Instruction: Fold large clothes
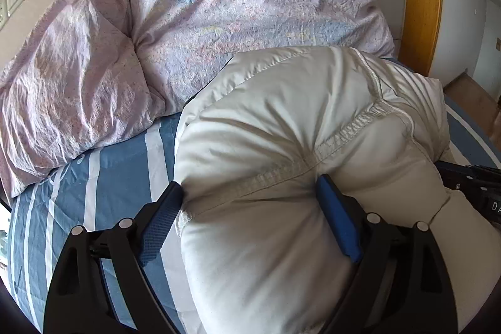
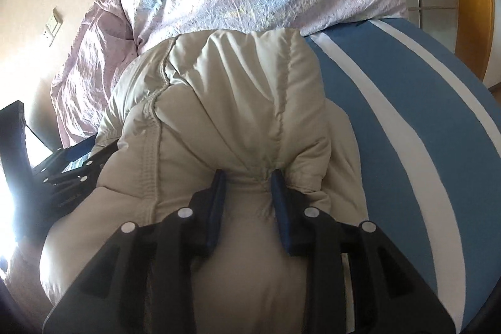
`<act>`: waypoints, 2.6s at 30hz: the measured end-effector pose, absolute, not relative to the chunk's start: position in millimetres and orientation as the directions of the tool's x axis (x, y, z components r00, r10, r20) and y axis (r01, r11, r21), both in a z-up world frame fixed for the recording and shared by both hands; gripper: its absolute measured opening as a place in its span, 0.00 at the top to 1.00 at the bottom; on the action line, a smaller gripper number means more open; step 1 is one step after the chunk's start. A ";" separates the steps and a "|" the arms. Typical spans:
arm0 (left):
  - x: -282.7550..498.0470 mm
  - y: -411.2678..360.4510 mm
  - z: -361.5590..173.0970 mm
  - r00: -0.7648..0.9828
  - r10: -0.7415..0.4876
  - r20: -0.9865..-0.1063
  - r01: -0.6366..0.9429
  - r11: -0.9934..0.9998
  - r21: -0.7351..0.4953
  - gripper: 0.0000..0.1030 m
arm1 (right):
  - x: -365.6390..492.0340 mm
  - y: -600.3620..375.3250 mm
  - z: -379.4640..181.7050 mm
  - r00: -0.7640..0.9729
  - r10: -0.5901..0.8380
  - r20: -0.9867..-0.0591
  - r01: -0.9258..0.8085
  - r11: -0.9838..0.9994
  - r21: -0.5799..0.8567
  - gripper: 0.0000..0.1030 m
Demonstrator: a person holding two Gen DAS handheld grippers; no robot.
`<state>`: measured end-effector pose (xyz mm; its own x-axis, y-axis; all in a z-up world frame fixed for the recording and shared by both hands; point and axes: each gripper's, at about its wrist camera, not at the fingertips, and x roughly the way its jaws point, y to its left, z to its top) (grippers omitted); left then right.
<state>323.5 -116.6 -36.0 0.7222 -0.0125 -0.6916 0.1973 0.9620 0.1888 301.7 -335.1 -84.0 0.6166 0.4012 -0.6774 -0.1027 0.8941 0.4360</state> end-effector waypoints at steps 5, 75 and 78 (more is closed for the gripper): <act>312.2 -121.8 -39.2 0.774 0.050 -0.631 0.149 0.955 0.258 0.14 | 303.9 -333.3 -83.3 0.609 0.378 -0.697 -0.086 0.905 0.416 0.70; 296.9 -2.6 -39.6 0.540 -0.602 -0.588 0.213 0.774 -0.596 0.25 | 331.0 -324.5 -100.7 0.233 0.849 -0.475 -0.216 0.521 0.826 0.33; 294.8 5.8 -35.5 0.552 -0.610 -0.569 0.222 0.765 -0.604 0.31 | 328.8 -317.6 -97.5 0.248 0.853 -0.458 -0.239 0.512 0.825 0.39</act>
